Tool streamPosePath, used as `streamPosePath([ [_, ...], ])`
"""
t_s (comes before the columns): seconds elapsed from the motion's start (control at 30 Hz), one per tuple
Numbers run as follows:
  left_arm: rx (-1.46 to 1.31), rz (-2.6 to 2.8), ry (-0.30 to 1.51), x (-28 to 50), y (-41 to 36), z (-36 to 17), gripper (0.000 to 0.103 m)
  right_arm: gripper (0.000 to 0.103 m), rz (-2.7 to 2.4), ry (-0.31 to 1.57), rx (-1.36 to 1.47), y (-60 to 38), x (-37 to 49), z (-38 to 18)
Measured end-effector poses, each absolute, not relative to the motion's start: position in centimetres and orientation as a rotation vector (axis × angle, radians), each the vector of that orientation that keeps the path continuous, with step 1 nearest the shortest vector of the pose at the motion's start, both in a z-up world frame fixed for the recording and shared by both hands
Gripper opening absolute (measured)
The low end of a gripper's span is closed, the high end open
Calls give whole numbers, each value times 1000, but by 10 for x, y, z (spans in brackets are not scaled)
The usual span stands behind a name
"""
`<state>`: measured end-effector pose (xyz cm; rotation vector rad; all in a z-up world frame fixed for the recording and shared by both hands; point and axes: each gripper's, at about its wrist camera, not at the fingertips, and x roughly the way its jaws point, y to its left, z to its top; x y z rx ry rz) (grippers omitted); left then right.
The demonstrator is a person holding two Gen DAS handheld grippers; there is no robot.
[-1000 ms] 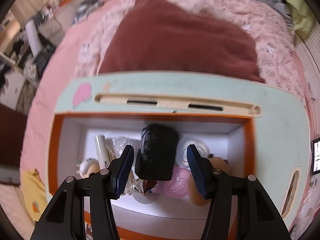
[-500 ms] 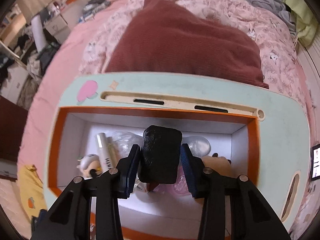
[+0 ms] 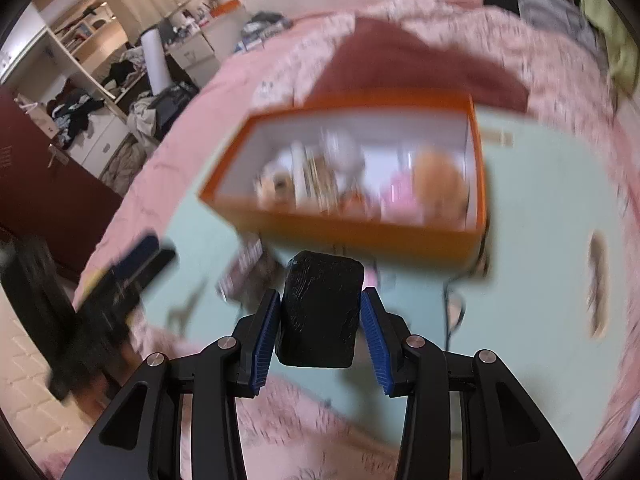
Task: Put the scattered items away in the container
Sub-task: 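Grasp the black pouch in the box with the right gripper and set it on the table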
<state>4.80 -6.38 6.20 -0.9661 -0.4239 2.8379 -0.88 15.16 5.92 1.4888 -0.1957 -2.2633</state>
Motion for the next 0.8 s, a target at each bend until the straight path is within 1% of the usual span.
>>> streamPosePath([
  [0.07, -1008, 2805, -421, 42, -63, 64, 80, 40, -2282, -190, 1519, 153, -1, 46],
  [0.27, -1103, 2701, -403, 12, -60, 83, 80, 39, -2473, 37, 1530, 140, 4, 32],
  [0.33, -1117, 2694, -382, -1, -56, 91, 80, 39, -2489, 70, 1514, 135, 5, 28],
  [0.4, -1146, 2671, -354, -17, -50, 97, 80, 40, -2499, 35, 1465, 134, 7, 28],
  [0.43, -1170, 2647, -349, -27, -47, 99, 80, 42, -2504, 4, 1441, 137, 8, 29],
  [0.47, -1198, 2618, -352, -37, -43, 100, 80, 48, -2514, -34, 1409, 141, 9, 32],
  [0.53, -1257, 2569, -360, -58, -34, 98, 80, 55, -2545, -118, 1328, 148, 15, 42],
  [0.67, -1380, 2494, -345, -94, -9, 86, 80, 55, -2587, -151, 1261, 155, 18, 57],
  [0.8, -1496, 2492, -221, -123, 19, 66, 80, 55, -2567, -191, 1269, 160, 17, 59],
])
